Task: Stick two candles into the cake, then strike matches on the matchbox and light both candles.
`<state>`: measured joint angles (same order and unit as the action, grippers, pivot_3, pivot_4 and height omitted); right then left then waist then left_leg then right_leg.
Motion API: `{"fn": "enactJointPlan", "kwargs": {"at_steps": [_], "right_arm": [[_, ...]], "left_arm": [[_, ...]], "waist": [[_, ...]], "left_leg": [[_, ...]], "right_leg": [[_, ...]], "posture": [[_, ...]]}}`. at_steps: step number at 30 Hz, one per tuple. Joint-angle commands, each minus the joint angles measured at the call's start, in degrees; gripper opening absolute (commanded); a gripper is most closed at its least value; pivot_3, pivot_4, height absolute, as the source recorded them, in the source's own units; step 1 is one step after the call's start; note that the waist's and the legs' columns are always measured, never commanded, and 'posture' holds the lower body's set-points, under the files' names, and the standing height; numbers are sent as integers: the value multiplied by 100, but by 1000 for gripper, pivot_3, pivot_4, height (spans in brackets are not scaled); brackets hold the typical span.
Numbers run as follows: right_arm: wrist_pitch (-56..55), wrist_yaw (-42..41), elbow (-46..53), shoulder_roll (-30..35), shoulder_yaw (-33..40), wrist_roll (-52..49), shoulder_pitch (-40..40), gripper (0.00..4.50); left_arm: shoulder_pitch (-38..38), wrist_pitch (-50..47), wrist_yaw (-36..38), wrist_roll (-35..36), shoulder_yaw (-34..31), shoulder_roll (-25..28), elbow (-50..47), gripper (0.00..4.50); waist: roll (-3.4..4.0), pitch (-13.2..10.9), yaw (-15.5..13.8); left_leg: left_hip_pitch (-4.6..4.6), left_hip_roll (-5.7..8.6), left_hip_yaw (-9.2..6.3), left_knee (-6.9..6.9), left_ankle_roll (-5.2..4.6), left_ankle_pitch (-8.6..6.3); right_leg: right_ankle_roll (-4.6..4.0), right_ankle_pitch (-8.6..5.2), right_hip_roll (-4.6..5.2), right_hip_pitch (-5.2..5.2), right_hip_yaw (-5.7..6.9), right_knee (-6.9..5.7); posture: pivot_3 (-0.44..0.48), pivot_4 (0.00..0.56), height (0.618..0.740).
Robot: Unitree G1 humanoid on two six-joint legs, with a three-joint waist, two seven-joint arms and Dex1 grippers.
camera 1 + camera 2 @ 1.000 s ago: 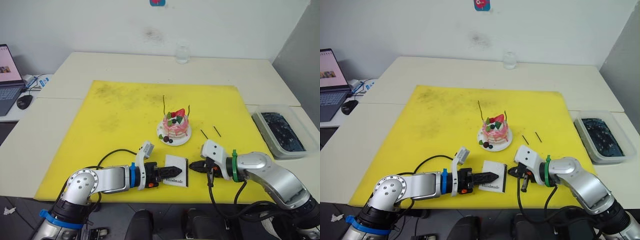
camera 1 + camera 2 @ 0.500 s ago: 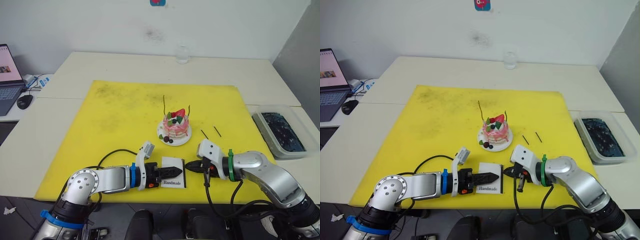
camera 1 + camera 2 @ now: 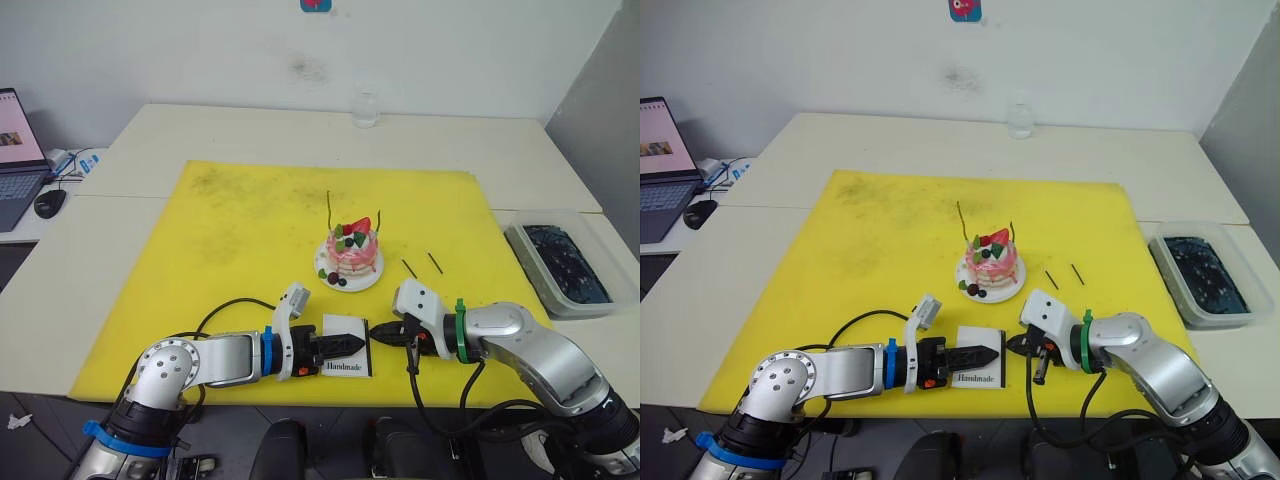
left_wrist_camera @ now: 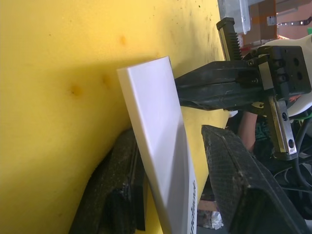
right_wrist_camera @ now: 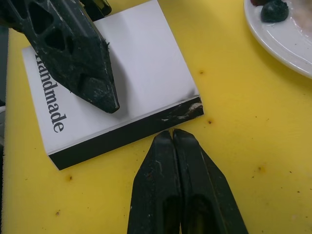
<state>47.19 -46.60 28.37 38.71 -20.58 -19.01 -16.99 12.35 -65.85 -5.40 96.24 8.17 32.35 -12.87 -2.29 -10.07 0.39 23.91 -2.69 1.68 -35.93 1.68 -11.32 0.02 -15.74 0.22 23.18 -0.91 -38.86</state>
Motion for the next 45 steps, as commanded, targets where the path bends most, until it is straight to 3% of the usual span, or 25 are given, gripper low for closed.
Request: {"fn": "enactJointPlan", "kwargs": {"at_steps": [1, 7, 17, 27, 32, 36, 41, 45], "right_arm": [[13, -26, 193, -19, -12, -30, -61, 0], [0, 33, 226, -53, -7, -7, -59, 0], [10, 180, 460, 12, 699, -207, -72, 0], [-35, 279, 986, 341, 1936, -565, 481, 0], [-440, 616, 1075, 117, 2257, -490, 780, 0], [-619, 988, 1041, -202, 2424, -470, 986, 0], [-1243, 1513, 473, -605, 2067, 122, 1107, 1446], [-1917, 1924, -260, -1014, 1766, 699, 962, 1446]], "left_arm": [[-108, -122, -64, -329, 45, 50, 59, 1680], [-117, -182, 28, -634, 56, 22, 40, 55], [-107, -164, 408, -741, -140, -23, -102, 55], [-82, -237, 1475, -306, -499, 225, -534, 55], [-225, 127, 2788, -1051, -839, 556, -1112, 55], [-420, 291, 3396, -1572, -941, 865, -1376, 55], [-584, 526, 3359, -1911, -1055, 791, -1425, 0], [-586, 600, 3300, -2076, -1082, 690, -1406, 0]], "waist": [[0, 0, 0], [0, 0, 1], [0, 0, 0], [0, -2, -9], [-1, -6, -6], [1, -7, -2], [1, -7, -3], [2, -8, -1]], "left_leg": [[0, 0, 0, 0, 0, 0], [0, -1, 0, 3, 0, 0], [1, 0, 0, 3, 0, 0], [7, 0, -2, 11, 4, -3], [12, 0, -2, 12, 6, -4], [12, -2, 0, 17, 9, -6], [12, -3, 1, 20, 10, -7], [12, -3, 2, 18, 9, -6]], "right_leg": [[0, 0, 0, 0, 0, 0], [0, 0, 0, 1, 1, 0], [-9, -5, 1, 1, 0, 1], [-7, -6, 1, 6, 4, 4], [-14, -10, 1, 9, 5, 14], [-37, -24, 1, 10, 3, 16], [-35, -25, 2, 10, 1, 22], [-35, -25, 3, 10, 1, 21]], "posture": [[0, 150, 740], [0, 150, 740], [0, 150, 740], [0, 150, 740], [0, 150, 740], [0, 150, 740], [0, 150, 740], [0, 150, 740]]}}
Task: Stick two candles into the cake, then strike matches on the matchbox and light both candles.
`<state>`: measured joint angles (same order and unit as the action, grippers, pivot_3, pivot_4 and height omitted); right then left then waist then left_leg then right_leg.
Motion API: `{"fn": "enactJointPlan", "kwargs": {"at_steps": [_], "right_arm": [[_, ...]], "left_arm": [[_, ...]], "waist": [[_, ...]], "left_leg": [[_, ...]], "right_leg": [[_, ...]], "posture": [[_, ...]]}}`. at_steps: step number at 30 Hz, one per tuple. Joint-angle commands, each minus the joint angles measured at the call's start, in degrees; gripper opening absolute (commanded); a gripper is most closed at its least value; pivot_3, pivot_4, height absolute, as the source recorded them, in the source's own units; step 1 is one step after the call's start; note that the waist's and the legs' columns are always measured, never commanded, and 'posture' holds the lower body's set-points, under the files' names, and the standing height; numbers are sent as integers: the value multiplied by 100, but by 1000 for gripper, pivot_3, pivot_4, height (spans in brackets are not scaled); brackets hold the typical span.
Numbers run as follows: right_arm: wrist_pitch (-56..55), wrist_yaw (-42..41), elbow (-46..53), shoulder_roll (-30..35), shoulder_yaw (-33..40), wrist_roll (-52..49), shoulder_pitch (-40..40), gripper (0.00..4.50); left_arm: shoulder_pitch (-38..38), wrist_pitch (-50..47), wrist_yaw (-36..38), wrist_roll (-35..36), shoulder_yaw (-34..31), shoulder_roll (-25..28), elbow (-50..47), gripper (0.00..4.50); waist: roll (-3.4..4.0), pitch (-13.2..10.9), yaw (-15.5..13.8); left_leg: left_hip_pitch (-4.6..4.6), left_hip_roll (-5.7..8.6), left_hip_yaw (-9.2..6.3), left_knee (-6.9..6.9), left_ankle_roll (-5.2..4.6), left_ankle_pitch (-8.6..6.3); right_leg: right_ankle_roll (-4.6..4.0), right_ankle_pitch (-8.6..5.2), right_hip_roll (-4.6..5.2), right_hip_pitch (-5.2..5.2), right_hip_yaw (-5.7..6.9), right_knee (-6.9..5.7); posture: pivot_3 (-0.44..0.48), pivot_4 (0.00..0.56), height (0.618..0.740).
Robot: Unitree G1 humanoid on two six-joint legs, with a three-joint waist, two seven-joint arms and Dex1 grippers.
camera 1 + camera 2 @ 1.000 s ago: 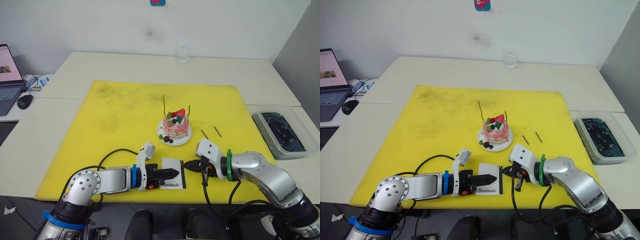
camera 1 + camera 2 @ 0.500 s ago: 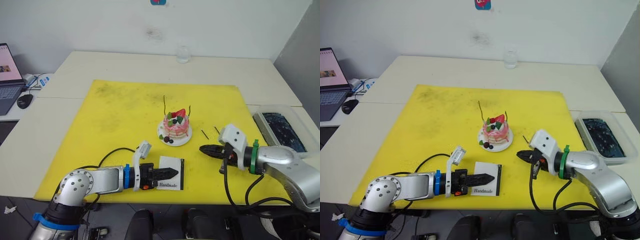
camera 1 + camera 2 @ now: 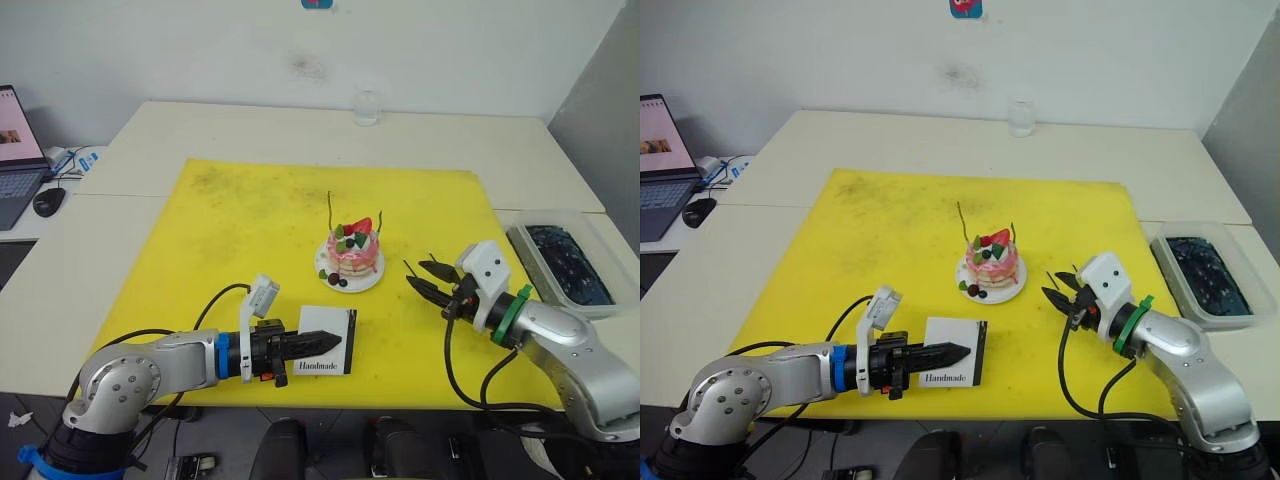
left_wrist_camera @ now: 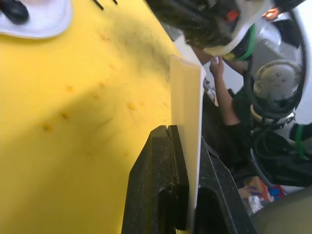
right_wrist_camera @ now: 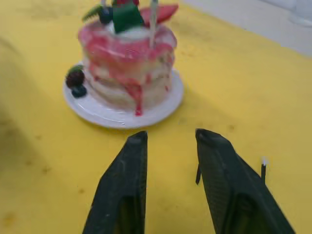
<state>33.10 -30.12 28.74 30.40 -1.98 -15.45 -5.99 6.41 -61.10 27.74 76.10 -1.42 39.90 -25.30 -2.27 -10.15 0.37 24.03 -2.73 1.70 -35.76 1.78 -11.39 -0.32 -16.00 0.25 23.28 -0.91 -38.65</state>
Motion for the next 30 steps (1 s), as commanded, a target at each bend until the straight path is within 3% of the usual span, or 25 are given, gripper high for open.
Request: {"fn": "enactJointPlan", "kwargs": {"at_steps": [1, 9, 30], "right_arm": [[-633, 408, -482, -305, -101, 451, -198, 1446], [-1044, 690, -1507, -895, -232, 792, -516, 1446], [-527, 969, -1676, -1376, -247, 875, -732, 1446]], "left_arm": [[14, 125, -8, -95, -123, -77, -159, 0], [40, 104, 32, -232, -149, -143, -163, 0], [169, 38, 110, -423, -92, -249, -24, 0]], "waist": [[1, -1, 1], [3, -2, 4], [4, -2, 6]], "left_leg": [[0, 0, 0, 1, 0, 0], [4, 0, -3, 4, 0, 0], [2, -1, -3, 2, 0, 0]], "right_leg": [[0, 0, 0, 0, -1, -1], [31, 16, -6, 1, 3, -2], [33, 16, -6, 2, 2, -12]], "posture": [[0, 150, 740], [0, 150, 740], [0, 150, 740]]}}
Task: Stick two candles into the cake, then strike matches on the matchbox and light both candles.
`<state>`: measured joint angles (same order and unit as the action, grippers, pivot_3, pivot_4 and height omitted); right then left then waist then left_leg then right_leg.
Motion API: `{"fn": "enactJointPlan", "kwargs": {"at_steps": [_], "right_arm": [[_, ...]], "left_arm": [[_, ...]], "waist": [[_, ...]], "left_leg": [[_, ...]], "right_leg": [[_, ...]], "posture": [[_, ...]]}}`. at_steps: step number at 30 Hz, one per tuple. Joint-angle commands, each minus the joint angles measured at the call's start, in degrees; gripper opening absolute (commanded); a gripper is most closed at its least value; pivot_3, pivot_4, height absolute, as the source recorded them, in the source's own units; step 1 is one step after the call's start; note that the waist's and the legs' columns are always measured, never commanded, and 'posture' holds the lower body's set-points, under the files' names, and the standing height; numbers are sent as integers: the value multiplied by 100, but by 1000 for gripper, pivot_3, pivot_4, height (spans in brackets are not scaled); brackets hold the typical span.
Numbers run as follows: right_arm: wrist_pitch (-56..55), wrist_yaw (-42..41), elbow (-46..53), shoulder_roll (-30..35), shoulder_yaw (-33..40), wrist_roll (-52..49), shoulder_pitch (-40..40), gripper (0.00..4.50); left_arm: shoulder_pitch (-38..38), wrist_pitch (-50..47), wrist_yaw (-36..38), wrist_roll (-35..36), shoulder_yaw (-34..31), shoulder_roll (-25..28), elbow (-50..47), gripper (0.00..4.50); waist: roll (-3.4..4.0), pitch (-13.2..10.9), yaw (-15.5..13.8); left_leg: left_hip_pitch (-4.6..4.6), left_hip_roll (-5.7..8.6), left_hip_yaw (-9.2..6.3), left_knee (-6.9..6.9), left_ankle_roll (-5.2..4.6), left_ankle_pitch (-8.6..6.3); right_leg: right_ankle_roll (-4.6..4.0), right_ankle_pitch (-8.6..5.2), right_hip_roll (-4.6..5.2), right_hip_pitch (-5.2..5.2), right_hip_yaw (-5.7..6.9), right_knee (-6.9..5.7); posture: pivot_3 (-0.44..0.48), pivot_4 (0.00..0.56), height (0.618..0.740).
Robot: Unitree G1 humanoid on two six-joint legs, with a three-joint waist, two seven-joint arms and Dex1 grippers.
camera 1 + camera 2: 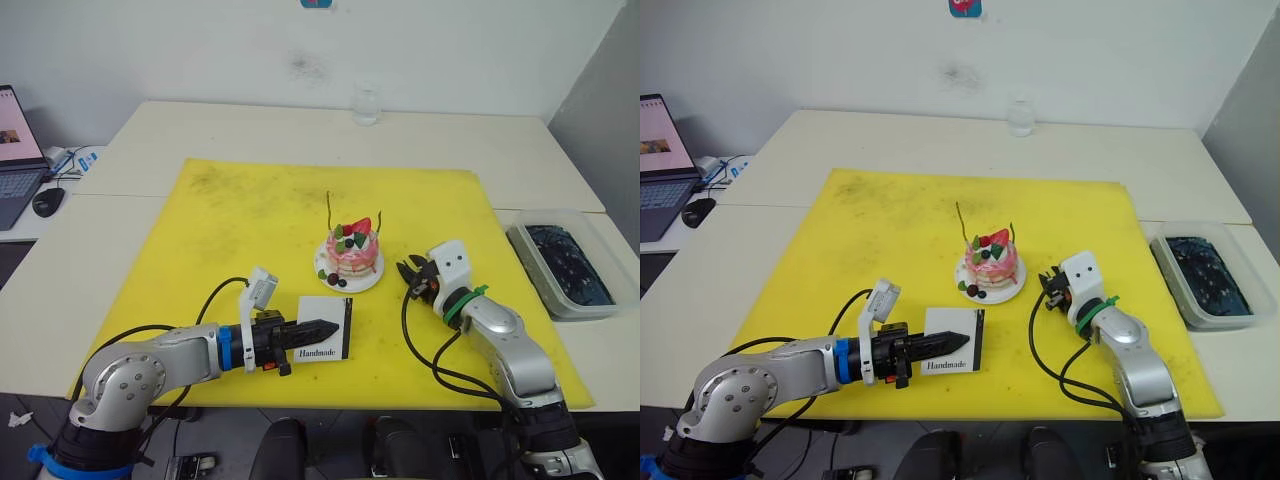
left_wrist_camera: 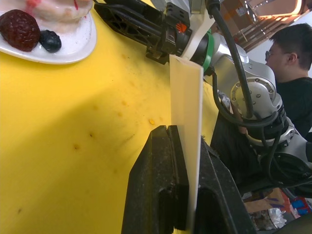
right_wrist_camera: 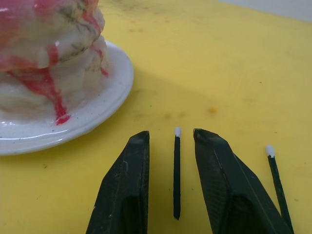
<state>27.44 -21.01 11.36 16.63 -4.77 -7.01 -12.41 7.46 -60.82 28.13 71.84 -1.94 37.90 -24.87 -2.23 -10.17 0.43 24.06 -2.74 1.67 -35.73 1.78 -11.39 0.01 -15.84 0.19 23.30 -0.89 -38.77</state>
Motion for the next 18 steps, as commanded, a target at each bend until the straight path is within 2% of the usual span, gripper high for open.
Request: {"fn": "enactJointPlan", "kwargs": {"at_steps": [1, 4, 7, 9, 10, 18], "right_arm": [[86, 77, 62, 0, 34, 46, -82, 1446], [150, 104, 81, -8, 42, 66, -50, 1446], [216, 125, 122, -39, 49, 50, -15, 830], [247, 142, 136, -68, 42, 45, -5, 173], [262, 152, 139, -94, 44, 31, -2, 74], [277, 160, 235, -172, 83, -20, 33, 74]], "left_arm": [[63, 4, 74, -3, -40, -53, -68, 0], [46, -6, 78, -10, -43, -61, -89, 0], [28, -12, 69, -8, -49, -65, -106, 0], [27, -14, 63, -11, -48, -69, -106, 0], [29, -16, 62, -14, -46, -70, -106, 0], [64, -26, 40, -53, -32, -110, -81, 0]], "waist": [[0, 0, 1], [0, 0, 2], [0, 0, 3], [0, 0, 4], [0, 0, 4], [0, 1, 6]], "left_leg": [[0, 0, 1, 0, 0, 0], [0, 0, 1, 0, 0, 0], [-1, 0, 0, -1, 0, 0], [-1, 0, 0, -2, 0, 0], [-2, 0, 0, -4, 0, 0], [-4, 0, 0, -5, 0, 0]], "right_leg": [[0, 0, 0, 0, -1, 0], [0, 0, 0, 0, -1, 0], [0, 0, 0, 0, -1, -3], [0, 0, 0, -1, -1, -4], [1, 0, 0, -1, -1, -6], [1, 1, -1, -1, -1, -10]], "posture": [[0, 150, 740], [0, 150, 740], [0, 150, 740], [0, 150, 740], [0, 150, 740], [0, 150, 740]]}}
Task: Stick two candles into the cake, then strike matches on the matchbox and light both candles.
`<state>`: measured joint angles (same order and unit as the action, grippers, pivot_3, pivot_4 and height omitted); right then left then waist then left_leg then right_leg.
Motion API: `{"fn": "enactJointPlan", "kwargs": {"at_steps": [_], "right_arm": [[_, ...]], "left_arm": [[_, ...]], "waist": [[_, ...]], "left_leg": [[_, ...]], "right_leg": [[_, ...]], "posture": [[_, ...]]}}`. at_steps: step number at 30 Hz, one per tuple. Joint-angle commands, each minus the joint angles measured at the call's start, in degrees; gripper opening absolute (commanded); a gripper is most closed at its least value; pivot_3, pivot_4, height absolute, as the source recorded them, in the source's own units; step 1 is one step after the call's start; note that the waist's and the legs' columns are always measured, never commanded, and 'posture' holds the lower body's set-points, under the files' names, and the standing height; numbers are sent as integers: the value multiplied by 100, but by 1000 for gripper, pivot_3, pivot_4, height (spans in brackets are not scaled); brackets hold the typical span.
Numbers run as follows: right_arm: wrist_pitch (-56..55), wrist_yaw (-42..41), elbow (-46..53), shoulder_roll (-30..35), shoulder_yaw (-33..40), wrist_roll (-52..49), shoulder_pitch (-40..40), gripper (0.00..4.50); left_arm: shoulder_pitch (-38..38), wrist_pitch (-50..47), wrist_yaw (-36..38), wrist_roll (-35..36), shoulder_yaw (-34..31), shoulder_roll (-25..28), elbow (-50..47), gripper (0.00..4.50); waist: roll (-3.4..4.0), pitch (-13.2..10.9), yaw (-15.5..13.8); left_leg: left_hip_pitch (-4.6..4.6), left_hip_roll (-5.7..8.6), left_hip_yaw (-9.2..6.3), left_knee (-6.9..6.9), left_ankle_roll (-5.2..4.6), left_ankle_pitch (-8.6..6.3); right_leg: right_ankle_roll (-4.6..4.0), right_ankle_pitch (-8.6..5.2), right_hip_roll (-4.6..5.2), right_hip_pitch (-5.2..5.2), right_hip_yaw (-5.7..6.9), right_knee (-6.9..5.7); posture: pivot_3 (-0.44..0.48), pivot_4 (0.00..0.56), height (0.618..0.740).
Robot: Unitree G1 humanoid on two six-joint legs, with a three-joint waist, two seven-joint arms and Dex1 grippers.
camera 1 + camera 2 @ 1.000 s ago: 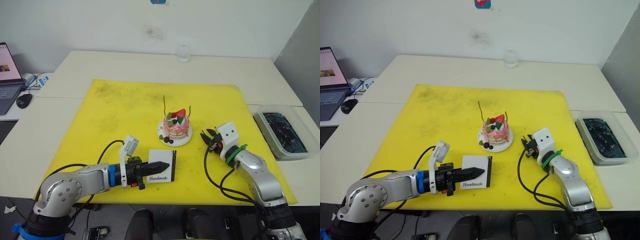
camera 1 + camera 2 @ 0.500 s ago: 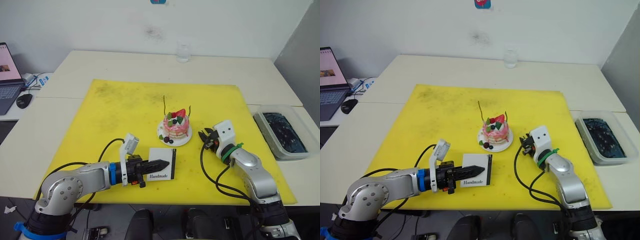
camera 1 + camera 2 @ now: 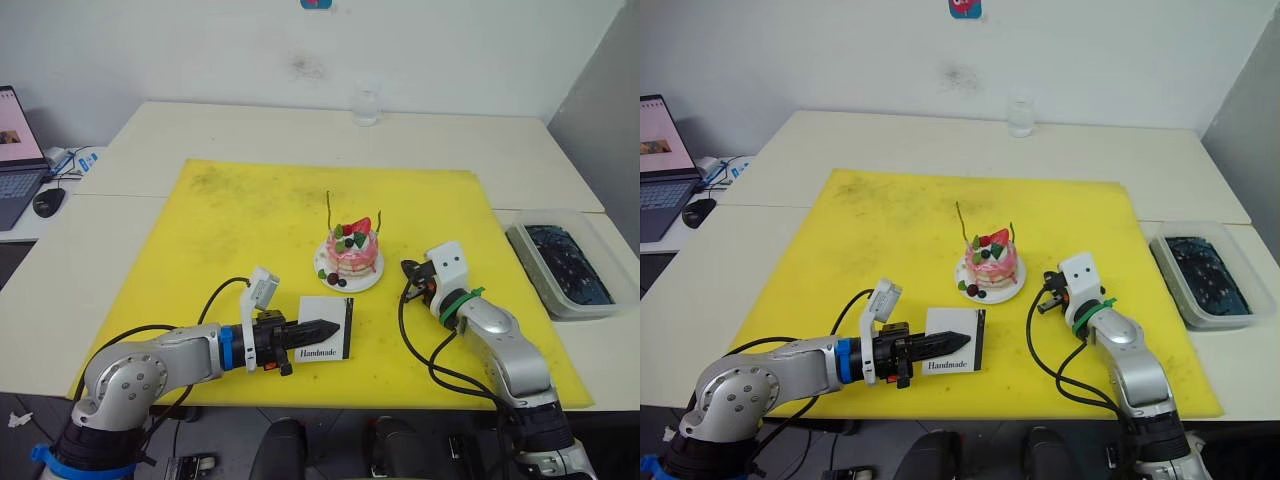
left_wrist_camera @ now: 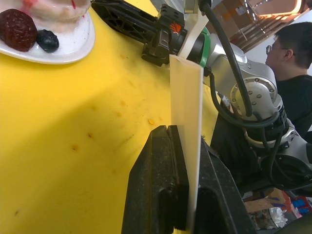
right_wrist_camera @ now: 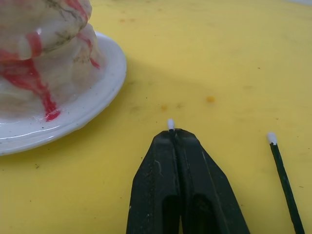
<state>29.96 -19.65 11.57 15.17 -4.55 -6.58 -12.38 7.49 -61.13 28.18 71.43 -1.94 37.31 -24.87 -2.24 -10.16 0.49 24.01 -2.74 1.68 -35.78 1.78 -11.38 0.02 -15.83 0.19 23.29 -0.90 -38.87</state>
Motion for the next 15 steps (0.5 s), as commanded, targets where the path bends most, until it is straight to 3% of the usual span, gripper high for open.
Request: {"fn": "enactJointPlan", "kwargs": {"at_steps": [1, 7, 15], "right_arm": [[35, 8, 272, -15, 74, -78, 36, 74], [448, -287, 1154, 353, 200, -317, 82, 74], [1681, -1535, 3398, 2027, 395, -1352, 263, 74]], "left_arm": [[69, 6, 28, -22, -28, -60, -77, 0], [236, 17, -145, -121, 3, -224, -66, 0], [775, 111, -687, -560, 217, -871, 57, 0]], "waist": [[0, 0, 0], [1, -1, -3], [0, -1, -26]], "left_leg": [[0, 0, 0, 0, 0, 0], [2, 2, 0, 0, 0, 0], [3, 3, -6, -4, 0, 0]], "right_leg": [[0, 0, 0, 0, 0, 0], [0, 0, 0, 0, 0, 0], [4, 0, -1, -4, 6, 2]], "posture": [[0, 150, 740], [0, 150, 740], [0, 150, 740]]}}
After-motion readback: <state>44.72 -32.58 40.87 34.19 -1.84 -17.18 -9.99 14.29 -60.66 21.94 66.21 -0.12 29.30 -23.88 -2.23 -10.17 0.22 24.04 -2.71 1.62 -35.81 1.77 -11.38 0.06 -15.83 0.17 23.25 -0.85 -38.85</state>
